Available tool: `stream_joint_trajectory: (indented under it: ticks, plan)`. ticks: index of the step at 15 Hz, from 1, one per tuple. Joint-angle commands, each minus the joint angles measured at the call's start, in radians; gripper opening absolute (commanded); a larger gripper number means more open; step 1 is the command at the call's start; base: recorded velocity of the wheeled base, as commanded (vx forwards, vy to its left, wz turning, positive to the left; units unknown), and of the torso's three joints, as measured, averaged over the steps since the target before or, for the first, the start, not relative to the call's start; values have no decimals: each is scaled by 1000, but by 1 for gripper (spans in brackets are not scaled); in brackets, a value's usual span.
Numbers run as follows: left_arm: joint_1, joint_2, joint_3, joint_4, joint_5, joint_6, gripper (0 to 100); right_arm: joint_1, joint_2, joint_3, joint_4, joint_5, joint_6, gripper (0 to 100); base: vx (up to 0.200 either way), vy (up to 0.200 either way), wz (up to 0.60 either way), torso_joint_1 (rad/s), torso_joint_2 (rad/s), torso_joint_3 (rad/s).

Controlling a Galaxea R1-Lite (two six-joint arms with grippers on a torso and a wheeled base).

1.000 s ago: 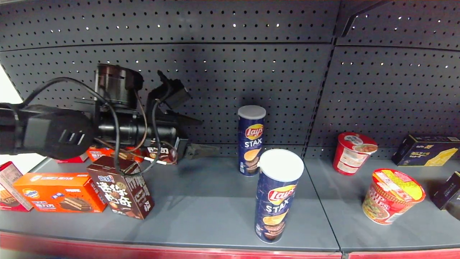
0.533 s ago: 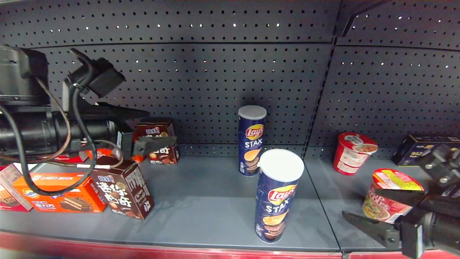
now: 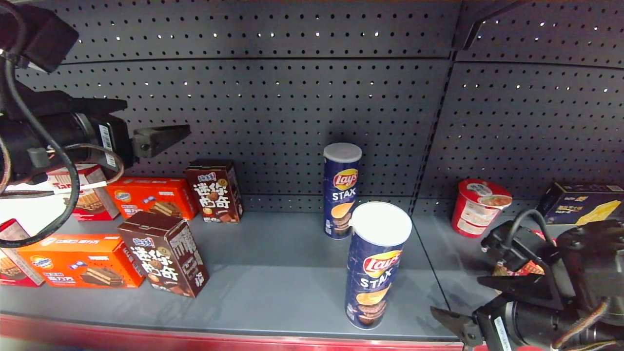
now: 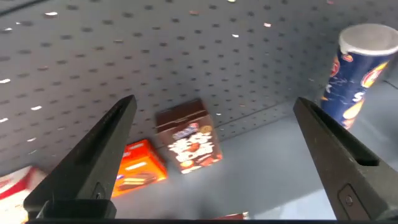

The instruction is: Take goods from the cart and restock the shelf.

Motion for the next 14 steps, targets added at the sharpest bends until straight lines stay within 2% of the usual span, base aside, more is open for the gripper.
stream_joint_trajectory:
  ticks: [1,3,4,5,9,11,12,14]
  plan:
    - [20,-35,8,0,12,-1,100,-1,75,-31,0,-2,1,100,0,0,0,0,0,0]
    - [22,-47,12,2,8,-3,100,-7,104,-54,0,-3,1,100,0,0,0,0,0,0]
    - [20,-61,32,2,6,-18,100,-10,122,-67,-1,-3,1,100,0,0,0,0,0,0]
    - [19,-76,52,6,6,-20,100,-10,134,-76,-1,-3,1,100,0,0,0,0,0,0]
    - [16,-167,222,0,-6,-20,100,-15,159,-90,-1,-3,-1,100,0,0,0,0,0,0]
    - [17,-208,275,0,-11,-21,100,-15,174,-94,-5,-3,1,100,0,0,0,0,0,0]
    - [17,-230,290,0,-12,-26,100,-15,188,-100,-23,-3,-1,100,0,0,0,0,0,0]
    - [17,-243,299,0,-12,-56,100,-16,216,-131,-32,-3,-2,100,0,0,0,0,0,0]
